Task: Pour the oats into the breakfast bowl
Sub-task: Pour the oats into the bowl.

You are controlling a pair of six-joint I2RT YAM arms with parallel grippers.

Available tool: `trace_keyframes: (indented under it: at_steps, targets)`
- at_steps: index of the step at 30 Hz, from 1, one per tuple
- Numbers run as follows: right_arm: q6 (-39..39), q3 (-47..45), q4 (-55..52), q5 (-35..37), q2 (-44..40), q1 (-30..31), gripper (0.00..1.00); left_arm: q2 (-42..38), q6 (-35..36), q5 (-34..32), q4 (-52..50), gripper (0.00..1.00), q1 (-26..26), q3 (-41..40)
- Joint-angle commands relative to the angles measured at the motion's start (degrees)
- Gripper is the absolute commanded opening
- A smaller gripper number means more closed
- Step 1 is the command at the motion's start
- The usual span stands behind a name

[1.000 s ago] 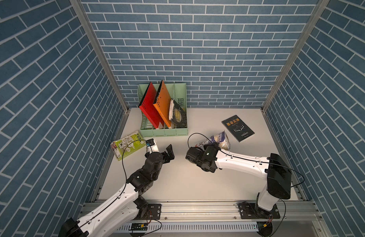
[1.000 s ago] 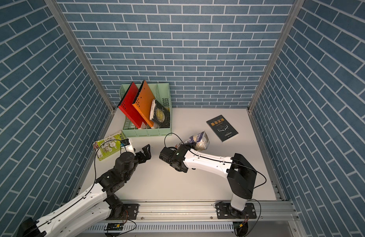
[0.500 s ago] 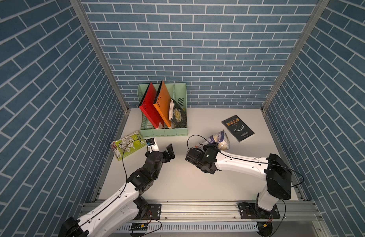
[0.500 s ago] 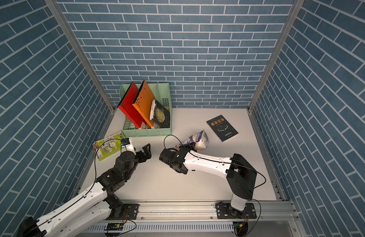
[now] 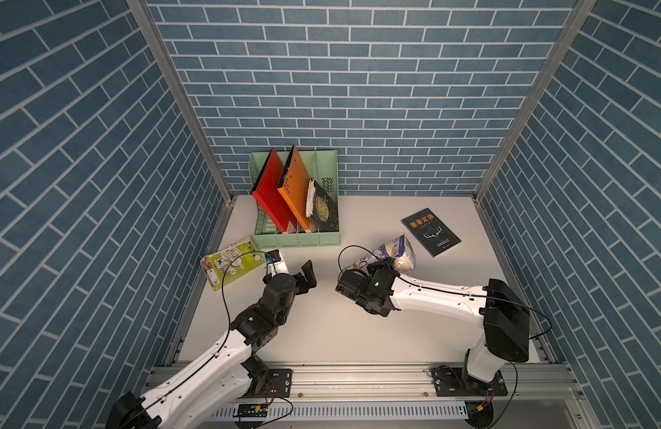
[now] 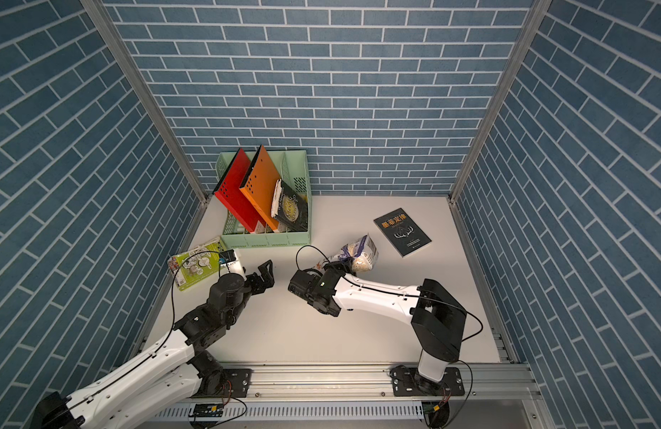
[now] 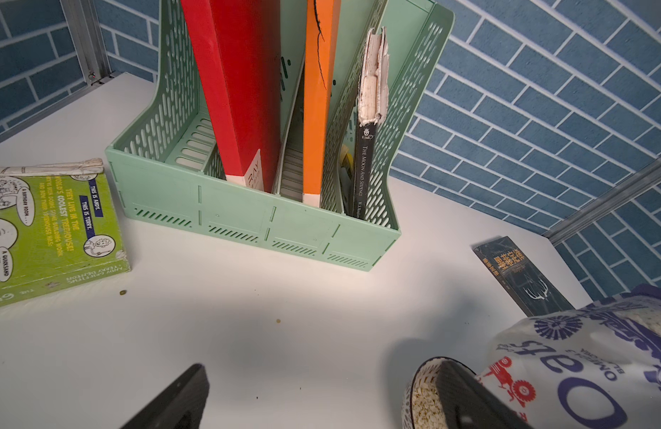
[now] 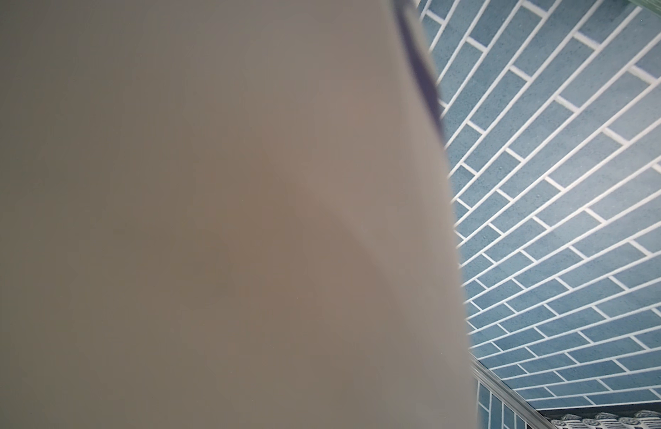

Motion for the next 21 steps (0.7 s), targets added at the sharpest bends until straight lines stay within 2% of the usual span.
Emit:
trace_keyframes:
  at_steps: [1,21]
  targets:
    - [-1.52,0.29,1.13,7.9,-3.18,0.64,0.0,-0.11,0.82,0.04,-0.04,0.99,0.47,1.29]
    - [-5.03,0.03,5.16,6.1,-4.46,2.61,0.0,-0.33,0.87,-0.31,-0.29,0.99,0.45,1.25]
